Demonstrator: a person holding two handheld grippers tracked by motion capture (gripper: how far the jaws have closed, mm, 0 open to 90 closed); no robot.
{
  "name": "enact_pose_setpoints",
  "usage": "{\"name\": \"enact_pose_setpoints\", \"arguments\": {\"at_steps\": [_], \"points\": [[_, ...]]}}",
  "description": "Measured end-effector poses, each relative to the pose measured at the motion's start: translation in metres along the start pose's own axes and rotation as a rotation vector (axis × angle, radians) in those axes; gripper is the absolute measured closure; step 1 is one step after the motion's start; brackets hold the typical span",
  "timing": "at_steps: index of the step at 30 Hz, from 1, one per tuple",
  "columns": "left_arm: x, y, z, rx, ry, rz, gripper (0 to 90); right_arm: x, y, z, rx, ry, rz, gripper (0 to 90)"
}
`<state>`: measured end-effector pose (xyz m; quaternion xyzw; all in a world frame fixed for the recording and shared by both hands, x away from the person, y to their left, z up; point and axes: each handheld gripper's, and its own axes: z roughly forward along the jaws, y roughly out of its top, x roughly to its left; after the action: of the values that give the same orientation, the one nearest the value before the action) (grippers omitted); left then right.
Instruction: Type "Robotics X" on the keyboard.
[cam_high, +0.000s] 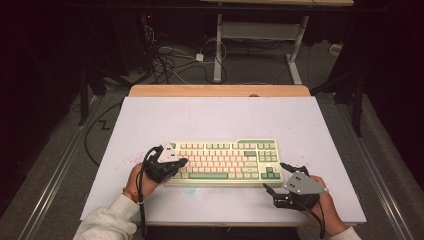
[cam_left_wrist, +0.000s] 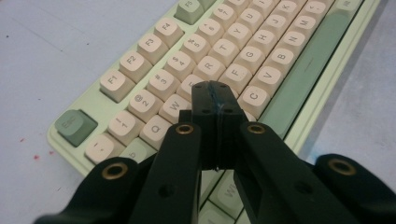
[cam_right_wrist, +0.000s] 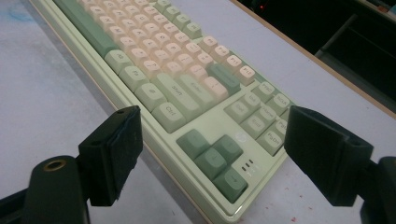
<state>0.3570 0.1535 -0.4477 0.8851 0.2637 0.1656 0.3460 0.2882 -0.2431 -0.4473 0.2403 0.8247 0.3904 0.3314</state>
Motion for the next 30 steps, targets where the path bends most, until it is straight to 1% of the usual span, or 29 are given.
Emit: {"name": "enact_pose_setpoints", "arguments": {"at_steps": [6, 12, 13, 15, 17, 21, 24, 28, 30], "points": [[0.000, 0.004, 0.008, 0.023, 0.009, 0.020, 87.6, 0.000, -0.001, 0.000, 0.003, 0.000, -0.005, 20.6], [0.001, 0.003, 0.013, 0.040, 0.001, 0.030, 87.5, 0.001, -0.001, 0.001, 0.009, 0.004, -0.011, 21.0], [0.001, 0.003, 0.015, 0.056, 0.003, 0.033, 87.5, 0.001, -0.001, 0.001, 0.010, 0.005, -0.013, 21.0], [0.001, 0.003, 0.015, 0.055, 0.008, 0.031, 87.6, 0.002, -0.001, 0.001, 0.012, 0.006, -0.014, 21.0], [0.000, 0.004, 0.014, 0.055, 0.015, 0.044, 87.6, 0.002, 0.000, 0.001, 0.012, 0.007, -0.015, 21.0], [-0.005, 0.008, 0.005, 0.015, 0.026, 0.059, 87.5, 0.001, 0.000, 0.000, 0.009, 0.003, -0.013, 21.0], [-0.007, 0.010, -0.002, -0.018, 0.024, 0.061, 87.5, 0.001, 0.000, 0.000, 0.007, 0.002, -0.011, 21.0], [-0.010, 0.013, -0.007, -0.042, 0.014, 0.064, 87.5, 0.000, 0.000, 0.000, 0.007, 0.001, -0.010, 21.0], [-0.013, 0.014, -0.009, -0.049, 0.001, 0.067, 87.5, 0.001, 0.000, 0.000, 0.007, 0.003, -0.013, 21.0]]}}
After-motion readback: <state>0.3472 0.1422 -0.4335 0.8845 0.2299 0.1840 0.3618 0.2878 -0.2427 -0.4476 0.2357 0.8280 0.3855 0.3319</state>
